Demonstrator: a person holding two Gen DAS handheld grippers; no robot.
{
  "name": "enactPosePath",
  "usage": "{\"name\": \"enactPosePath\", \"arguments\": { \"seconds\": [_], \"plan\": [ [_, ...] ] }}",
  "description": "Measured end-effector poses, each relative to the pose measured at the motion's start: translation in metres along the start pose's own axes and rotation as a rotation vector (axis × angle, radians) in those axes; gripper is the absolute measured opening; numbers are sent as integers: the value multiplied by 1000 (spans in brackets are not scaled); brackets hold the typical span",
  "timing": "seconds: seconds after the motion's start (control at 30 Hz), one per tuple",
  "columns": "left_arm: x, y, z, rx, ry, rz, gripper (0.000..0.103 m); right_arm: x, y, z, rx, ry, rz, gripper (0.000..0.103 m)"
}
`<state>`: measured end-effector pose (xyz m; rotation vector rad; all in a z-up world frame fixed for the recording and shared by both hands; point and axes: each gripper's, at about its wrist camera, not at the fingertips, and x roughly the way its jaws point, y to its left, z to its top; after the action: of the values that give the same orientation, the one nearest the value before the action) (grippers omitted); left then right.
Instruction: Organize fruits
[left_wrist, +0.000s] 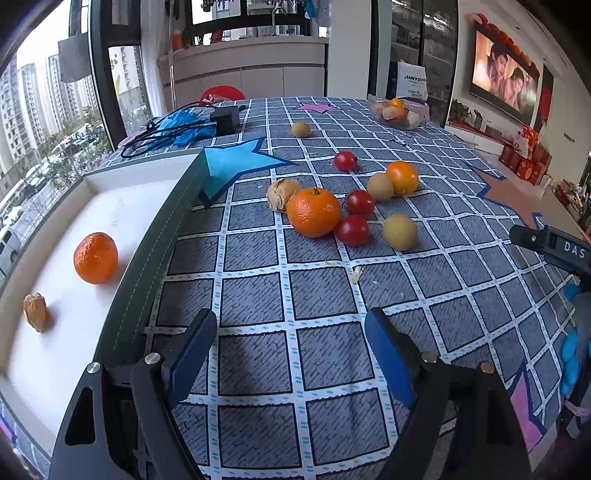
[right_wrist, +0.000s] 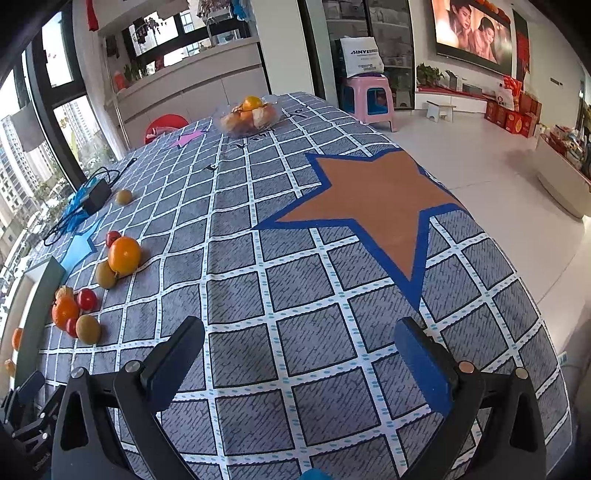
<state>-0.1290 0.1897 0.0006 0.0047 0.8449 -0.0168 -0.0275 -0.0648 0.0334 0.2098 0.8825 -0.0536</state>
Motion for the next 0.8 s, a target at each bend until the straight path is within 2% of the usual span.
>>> {"name": "enactPosePath", "arguments": {
  "seconds": [0.8],
  "plan": [
    [-2,0,-2,-10,-7,9,86,-3,-5,0,26,-16,27,103]
  ]
}}
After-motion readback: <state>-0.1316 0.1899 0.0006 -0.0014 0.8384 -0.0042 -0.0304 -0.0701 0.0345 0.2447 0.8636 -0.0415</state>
